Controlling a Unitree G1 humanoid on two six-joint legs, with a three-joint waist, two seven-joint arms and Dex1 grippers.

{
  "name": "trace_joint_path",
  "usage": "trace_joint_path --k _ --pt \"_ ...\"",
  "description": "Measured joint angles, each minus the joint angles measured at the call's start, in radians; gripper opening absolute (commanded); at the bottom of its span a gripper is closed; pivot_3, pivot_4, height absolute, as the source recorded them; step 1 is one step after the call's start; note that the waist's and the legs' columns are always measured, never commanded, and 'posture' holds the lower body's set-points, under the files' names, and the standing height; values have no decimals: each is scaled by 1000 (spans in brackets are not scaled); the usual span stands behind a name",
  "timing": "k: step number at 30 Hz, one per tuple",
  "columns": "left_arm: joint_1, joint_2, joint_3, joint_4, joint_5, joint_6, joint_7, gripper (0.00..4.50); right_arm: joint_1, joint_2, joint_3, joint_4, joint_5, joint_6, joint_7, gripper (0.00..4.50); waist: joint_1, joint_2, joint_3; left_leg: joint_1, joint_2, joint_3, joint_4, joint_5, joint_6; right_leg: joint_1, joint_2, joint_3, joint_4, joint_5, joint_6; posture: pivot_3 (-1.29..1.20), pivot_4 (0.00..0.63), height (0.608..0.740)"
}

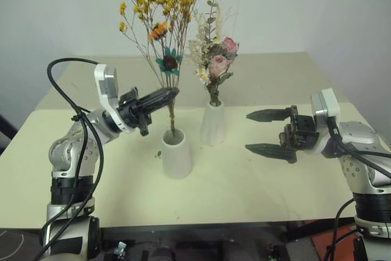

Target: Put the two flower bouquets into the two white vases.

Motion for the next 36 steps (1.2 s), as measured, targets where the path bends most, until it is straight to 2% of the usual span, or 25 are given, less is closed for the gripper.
trace_joint_path --k 13,16,28,36 --pt "78 20 -32 -12 23 -1 -53 26 0 0 0 0 0 0 -3 4500 0 0 0 0 0 0 0 0 0 0 0 0 0 -2 3 0 150 740" --pt "98 38 -40 -17 31 1 -57 709 0 0 -1 0 0 0 -4 4500 0 0 0 0 0 0 0 0 0 0 0 0 0 -3 5 0 150 740" --pt "150 153 16 -94 12 6 -62 4252 0 0 -1 4 -1 0 -12 4500 0 0 0 0 0 0 0 0 0 0 0 0 0 -4 6 0 150 740" --pt "249 301 88 -97 26 -1 -99 4252 0 -2 -1 17 -1 0 -10 4500 0 0 0 0 0 0 0 0 0 0 0 0 0 -4 6 0 150 740"
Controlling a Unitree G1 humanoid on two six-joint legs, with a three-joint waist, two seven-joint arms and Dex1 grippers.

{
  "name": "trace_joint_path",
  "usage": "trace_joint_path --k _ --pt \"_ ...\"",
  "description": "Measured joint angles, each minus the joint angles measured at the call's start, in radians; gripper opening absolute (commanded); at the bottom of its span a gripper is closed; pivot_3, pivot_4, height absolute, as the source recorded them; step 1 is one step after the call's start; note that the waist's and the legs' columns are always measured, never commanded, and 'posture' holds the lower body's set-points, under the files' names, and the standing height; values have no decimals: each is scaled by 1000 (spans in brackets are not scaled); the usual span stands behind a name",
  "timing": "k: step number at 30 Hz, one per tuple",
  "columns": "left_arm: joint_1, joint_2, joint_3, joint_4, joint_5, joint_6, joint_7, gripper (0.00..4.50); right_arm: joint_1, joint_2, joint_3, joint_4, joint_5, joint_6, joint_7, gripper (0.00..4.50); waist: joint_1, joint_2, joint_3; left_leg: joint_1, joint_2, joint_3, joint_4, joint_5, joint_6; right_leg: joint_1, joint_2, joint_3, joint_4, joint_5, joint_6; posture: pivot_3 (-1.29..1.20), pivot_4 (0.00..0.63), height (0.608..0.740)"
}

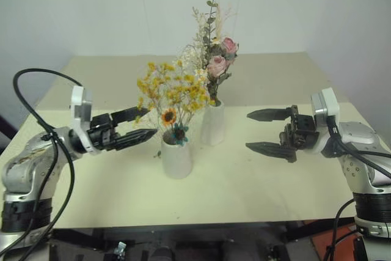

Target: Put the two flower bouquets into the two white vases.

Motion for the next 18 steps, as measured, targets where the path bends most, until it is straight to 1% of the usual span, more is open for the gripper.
trace_joint_path --k 9,15,18 --pt "107 135 55 29 73 -75 -100 4252 20 -29 -16 10 0 0 0 4500 0 0 0 0 0 1 0 0 0 0 0 0 0 0 0 0 150 740" --pt "147 196 69 46 109 -126 -173 4252 33 -45 -38 18 0 0 1 4500 0 0 0 0 1 1 -1 0 0 -1 0 0 0 -1 -1 0 150 740" --pt "155 208 69 51 113 -136 -191 4252 47 -55 -42 32 0 0 1 4500 0 0 0 0 1 1 -1 0 0 -1 0 0 0 -1 -1 0 150 740"
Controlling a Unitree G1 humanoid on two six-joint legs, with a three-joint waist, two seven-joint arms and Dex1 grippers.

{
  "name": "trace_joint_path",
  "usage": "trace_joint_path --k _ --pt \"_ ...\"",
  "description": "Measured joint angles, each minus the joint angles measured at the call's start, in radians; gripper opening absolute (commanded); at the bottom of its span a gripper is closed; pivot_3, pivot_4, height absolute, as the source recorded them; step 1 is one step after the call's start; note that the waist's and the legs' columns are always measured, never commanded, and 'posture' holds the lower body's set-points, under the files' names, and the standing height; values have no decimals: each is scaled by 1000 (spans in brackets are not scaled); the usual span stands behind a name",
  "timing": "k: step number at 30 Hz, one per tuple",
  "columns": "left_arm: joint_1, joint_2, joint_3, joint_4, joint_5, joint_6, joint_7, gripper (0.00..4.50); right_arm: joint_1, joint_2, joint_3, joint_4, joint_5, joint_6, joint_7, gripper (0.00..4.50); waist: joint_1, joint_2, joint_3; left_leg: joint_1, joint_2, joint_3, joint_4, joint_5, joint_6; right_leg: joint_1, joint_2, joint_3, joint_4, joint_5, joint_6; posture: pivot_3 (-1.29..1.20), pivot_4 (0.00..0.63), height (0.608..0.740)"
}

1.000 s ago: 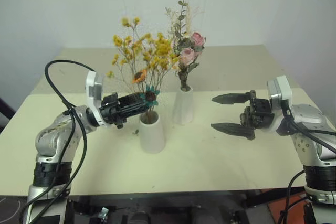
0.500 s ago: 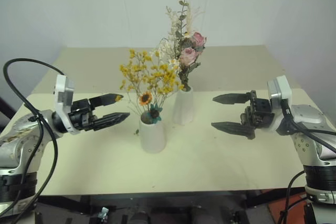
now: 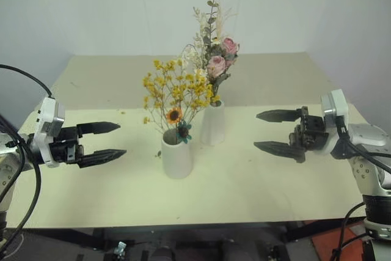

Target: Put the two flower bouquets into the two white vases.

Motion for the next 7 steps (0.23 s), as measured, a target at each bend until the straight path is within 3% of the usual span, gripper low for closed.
trace_joint_path --k 7 --pt "1 7 0 -1 1 -12 -1 4252 42 -34 -15 14 -1 0 6 4500 0 0 0 0 0 0 0 0 0 0 0 0 0 0 0 0 150 740"
